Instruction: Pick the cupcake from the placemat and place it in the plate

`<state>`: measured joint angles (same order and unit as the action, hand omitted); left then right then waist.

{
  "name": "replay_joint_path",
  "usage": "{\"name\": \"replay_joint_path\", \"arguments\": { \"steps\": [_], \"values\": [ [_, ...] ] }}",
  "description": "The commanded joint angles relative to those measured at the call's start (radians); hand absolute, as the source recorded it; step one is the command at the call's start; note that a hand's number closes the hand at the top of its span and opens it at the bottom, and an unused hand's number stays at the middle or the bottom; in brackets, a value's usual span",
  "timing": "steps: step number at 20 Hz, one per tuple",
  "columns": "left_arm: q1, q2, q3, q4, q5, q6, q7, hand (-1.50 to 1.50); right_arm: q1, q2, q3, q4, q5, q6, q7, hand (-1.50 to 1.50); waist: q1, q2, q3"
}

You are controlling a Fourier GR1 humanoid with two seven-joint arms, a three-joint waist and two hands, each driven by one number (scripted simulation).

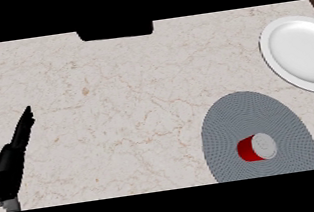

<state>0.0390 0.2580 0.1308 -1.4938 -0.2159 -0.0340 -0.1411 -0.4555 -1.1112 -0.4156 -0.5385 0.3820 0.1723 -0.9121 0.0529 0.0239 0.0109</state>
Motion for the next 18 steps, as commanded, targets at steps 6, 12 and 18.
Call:
{"name": "replay_joint_path", "arguments": {
  "steps": [6,12,18],
  "values": [
    [-0.008,-0.019,-0.032,-0.024,-0.026,0.007,0.040,0.00,-0.188,0.014,0.087,0.102,0.040,0.122,-0.107,1.50,0.015,-0.008,-0.006],
    [-0.047,0.010,-0.009,0.017,-0.020,-0.014,0.029,0.00,-0.307,0.110,0.160,0.166,0.094,0.106,-0.057,1.50,0.002,-0.006,-0.008],
    [0.000,0.013,0.011,0.003,-0.006,-0.017,0.002,0.00,-0.416,0.232,0.254,0.214,0.188,0.071,0.058,1.50,0.005,-0.008,-0.009]
  ]
}}
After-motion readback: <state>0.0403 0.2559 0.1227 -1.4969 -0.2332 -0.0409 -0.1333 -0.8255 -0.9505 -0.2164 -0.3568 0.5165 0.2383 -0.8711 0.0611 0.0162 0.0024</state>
